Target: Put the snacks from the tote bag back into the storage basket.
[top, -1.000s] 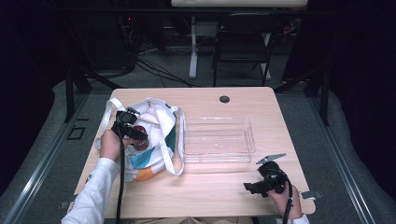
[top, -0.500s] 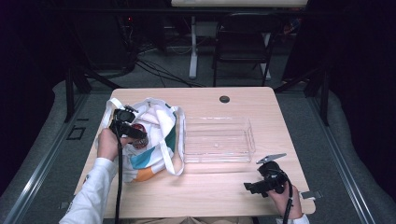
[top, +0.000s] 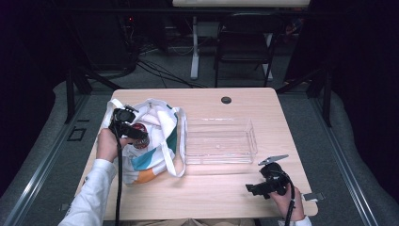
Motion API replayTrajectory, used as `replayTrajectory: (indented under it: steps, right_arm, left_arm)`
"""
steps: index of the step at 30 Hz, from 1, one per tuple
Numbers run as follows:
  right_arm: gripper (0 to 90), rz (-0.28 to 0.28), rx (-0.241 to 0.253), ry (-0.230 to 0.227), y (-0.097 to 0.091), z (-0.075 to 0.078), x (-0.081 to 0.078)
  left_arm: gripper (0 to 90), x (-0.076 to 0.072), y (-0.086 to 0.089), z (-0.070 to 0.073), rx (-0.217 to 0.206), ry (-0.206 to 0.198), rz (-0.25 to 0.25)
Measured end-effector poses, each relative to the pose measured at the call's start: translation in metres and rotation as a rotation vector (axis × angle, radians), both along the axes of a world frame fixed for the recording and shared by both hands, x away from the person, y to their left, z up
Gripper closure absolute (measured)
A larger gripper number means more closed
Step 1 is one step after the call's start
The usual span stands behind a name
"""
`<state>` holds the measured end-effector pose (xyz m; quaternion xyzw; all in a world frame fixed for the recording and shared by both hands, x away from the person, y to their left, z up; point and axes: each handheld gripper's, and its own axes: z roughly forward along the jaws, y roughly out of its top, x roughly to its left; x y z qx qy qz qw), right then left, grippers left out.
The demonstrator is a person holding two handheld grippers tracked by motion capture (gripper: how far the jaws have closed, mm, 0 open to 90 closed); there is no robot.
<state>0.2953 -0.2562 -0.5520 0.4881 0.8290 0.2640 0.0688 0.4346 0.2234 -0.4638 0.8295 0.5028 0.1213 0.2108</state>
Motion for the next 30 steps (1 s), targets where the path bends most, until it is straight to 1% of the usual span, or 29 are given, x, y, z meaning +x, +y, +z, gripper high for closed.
replayTrajectory:
  steps: [2,5,8,9,11,16,20,22,23,24,25,27,28,30]
  right_arm:
    - [10.1,0.008,-0.009,0.005,-0.001,0.001,0.000]
    - [10.1,0.010,-0.007,0.006,-0.001,0.001,0.001]
    - [10.1,0.008,0.001,0.007,-0.001,0.000,0.001]
    - [10.1,-0.001,0.011,-0.002,0.000,-0.001,0.001]
    - [10.1,-0.002,0.010,-0.006,-0.001,-0.001,0.001]
    - [10.1,0.004,-0.001,0.000,-0.001,0.000,0.001]
    - [10.1,-0.004,0.000,-0.007,-0.001,0.000,0.000]
    - [10.2,-0.007,0.008,-0.007,-0.001,0.000,0.000]
    - [10.2,-0.008,0.007,-0.009,-0.001,0.000,0.000]
    - [10.2,-0.004,-0.006,-0.005,-0.002,0.001,0.001]
    - [10.2,-0.004,-0.007,-0.004,-0.002,0.001,0.001]
    - [10.2,-0.007,-0.002,-0.004,-0.002,0.001,0.001]
    - [10.2,-0.010,-0.008,0.000,-0.002,0.000,0.002]
    - [10.2,-0.010,-0.009,-0.002,-0.002,0.000,0.001]
  left_arm:
    - [25.9,-0.001,0.001,0.002,-0.002,0.000,-0.002]
    - [25.9,-0.002,0.001,0.004,-0.009,-0.008,-0.001]
    - [25.9,-0.002,0.000,0.006,-0.008,-0.007,-0.006]
    - [25.9,-0.002,0.000,0.006,-0.008,-0.007,-0.006]
    - [25.9,-0.003,-0.001,0.007,-0.009,-0.010,-0.012]
    - [26.0,-0.005,-0.003,0.011,-0.011,-0.014,-0.028]
    - [26.0,-0.006,-0.004,0.015,-0.019,-0.023,-0.032]
    - [26.0,-0.007,-0.004,0.016,-0.022,-0.023,-0.032]
    - [26.0,-0.007,-0.004,0.018,-0.026,-0.025,-0.035]
    - [25.9,-0.008,-0.004,0.020,-0.026,-0.028,-0.042]
    - [26.0,-0.009,-0.004,0.021,-0.033,-0.030,-0.041]
    - [26.0,-0.009,-0.004,0.023,-0.035,-0.032,-0.046]
    - [26.0,-0.009,-0.004,0.025,-0.040,-0.038,-0.044]
    - [26.0,-0.010,-0.004,0.027,-0.038,-0.041,-0.045]
